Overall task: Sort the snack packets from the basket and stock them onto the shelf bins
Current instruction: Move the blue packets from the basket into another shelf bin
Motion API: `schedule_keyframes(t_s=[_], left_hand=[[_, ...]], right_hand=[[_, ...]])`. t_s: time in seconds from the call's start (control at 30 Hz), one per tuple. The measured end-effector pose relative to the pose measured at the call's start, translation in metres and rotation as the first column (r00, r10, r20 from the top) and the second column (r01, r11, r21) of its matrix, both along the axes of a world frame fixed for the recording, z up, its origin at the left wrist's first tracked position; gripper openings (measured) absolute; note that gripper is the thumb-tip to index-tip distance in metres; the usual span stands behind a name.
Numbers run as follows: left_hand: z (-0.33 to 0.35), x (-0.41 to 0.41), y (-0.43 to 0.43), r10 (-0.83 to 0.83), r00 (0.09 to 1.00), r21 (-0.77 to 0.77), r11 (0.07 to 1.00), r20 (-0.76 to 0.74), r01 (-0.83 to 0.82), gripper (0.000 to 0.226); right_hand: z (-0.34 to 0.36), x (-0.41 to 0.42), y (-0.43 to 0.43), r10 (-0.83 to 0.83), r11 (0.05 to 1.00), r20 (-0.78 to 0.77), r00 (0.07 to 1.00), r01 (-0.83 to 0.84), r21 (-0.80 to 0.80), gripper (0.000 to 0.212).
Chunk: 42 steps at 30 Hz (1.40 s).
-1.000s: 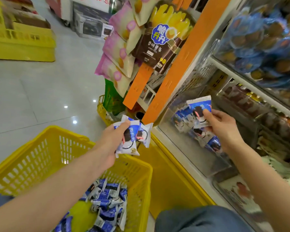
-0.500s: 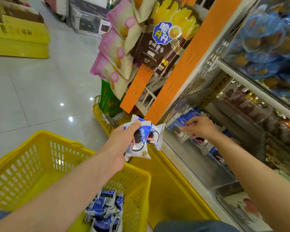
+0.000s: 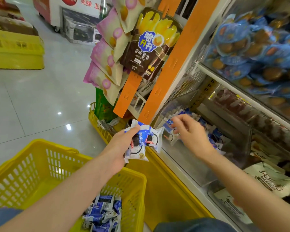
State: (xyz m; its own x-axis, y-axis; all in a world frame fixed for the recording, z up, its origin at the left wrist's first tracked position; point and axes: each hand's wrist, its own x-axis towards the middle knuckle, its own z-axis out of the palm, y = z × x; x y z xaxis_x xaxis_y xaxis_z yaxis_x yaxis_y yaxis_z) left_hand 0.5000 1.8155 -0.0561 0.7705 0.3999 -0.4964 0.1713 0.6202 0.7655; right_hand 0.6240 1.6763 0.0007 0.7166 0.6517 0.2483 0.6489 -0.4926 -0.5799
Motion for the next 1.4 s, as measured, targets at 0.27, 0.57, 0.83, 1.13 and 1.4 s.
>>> schedule_keyframes(t_s=[0.27, 0.57, 0.83, 1.13, 1.4], left_hand=[[0.009, -0.008, -0.016, -0.063, 0.997, 0.051, 0.997, 0.049, 0.06, 0.037], [0.009, -0.015, -0.011, 0.083, 0.995, -0.159, 0.985, 0.052, -0.073, 0.03], [0.01, -0.007, -0.009, 0.06, 0.997, -0.165, 0.985, 0.052, -0.051, 0.02], [0.011, 0.004, -0.005, 0.037, 0.997, -0.186, 0.982, 0.061, -0.026, 0.028], [0.014, 0.01, -0.012, 0.054, 0.978, -0.201, 0.979, 0.204, -0.012, 0.027]], right_hand=[[-0.003, -0.043, -0.004, 0.07, 0.997, -0.417, 0.906, -0.078, -0.002, 0.008], [0.019, 0.01, -0.027, -0.26, 0.943, -0.135, 0.956, 0.281, 0.176, 0.031], [0.005, 0.038, 0.008, -0.257, 0.962, -0.336, 0.906, 0.208, -0.175, 0.012], [-0.006, 0.041, 0.014, -0.274, 0.952, -0.651, 0.708, 0.103, -0.288, 0.055], [0.004, -0.003, 0.008, -0.065, 0.997, 0.008, 0.998, 0.065, 0.049, 0.027]])
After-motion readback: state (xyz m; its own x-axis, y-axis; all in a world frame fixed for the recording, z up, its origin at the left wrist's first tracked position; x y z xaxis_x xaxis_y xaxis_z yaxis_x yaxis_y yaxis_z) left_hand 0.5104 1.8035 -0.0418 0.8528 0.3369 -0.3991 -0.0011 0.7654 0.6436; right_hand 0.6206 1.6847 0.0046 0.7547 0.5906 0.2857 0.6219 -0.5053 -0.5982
